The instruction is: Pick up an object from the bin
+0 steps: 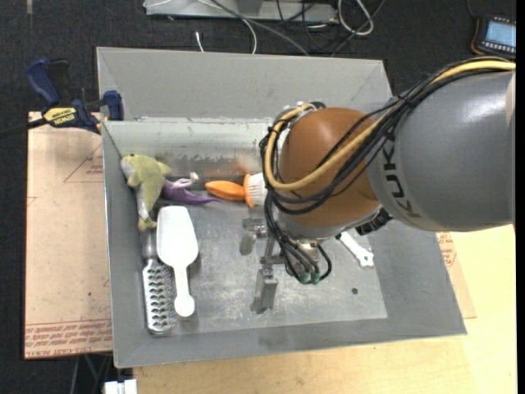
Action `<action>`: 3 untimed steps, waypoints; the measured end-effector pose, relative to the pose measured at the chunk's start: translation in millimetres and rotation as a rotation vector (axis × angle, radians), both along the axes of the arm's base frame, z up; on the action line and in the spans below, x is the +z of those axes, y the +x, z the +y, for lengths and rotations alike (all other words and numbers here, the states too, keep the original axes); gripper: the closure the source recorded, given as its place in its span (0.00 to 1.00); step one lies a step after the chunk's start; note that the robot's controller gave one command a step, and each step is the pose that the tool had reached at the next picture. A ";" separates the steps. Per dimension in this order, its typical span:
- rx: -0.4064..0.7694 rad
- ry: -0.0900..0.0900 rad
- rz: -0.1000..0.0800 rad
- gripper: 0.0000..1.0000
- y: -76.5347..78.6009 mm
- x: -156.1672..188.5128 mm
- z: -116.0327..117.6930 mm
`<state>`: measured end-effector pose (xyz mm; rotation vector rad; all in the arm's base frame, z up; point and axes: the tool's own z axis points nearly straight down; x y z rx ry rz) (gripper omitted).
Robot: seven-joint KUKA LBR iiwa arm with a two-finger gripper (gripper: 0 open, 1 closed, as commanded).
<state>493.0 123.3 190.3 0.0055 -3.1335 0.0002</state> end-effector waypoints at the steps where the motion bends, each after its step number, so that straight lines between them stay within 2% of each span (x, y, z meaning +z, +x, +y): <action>1: -0.004 0.001 -0.008 0.00 2.0 4.1 -0.8; 2: 0.256 0.004 -0.012 0.00 15.7 -97.3 102.6; 3: 0.437 0.001 -0.013 0.00 10.9 -89.1 94.9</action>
Offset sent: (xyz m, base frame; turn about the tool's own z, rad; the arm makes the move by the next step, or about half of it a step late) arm 0.0168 0.1233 -0.1203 -0.3123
